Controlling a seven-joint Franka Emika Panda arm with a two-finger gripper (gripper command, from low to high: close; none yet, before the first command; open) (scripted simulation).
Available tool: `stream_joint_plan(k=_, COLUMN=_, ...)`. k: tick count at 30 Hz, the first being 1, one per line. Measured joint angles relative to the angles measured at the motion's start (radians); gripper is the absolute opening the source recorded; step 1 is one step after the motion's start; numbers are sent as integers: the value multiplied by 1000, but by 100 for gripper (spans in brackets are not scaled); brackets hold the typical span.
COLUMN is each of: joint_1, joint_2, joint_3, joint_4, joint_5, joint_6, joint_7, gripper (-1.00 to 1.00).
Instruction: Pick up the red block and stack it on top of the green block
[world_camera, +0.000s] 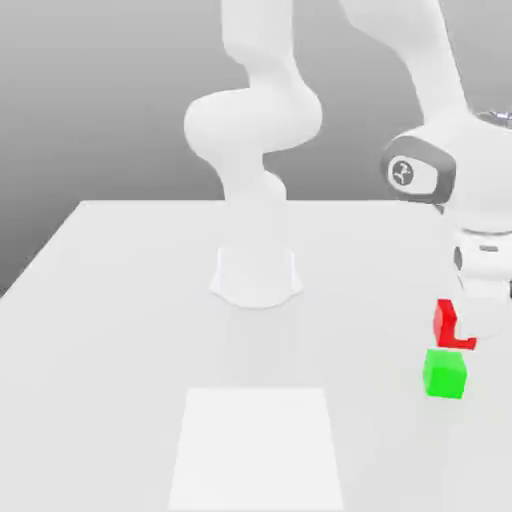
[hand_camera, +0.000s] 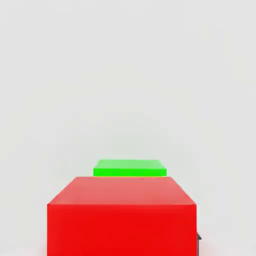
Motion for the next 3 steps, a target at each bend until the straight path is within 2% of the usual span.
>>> stream_joint_plan(k=3, joint_1=0, joint_2=0, joint_3=0, joint_4=0, joint_5=0, joint_6=0, joint_7=0, gripper=100)
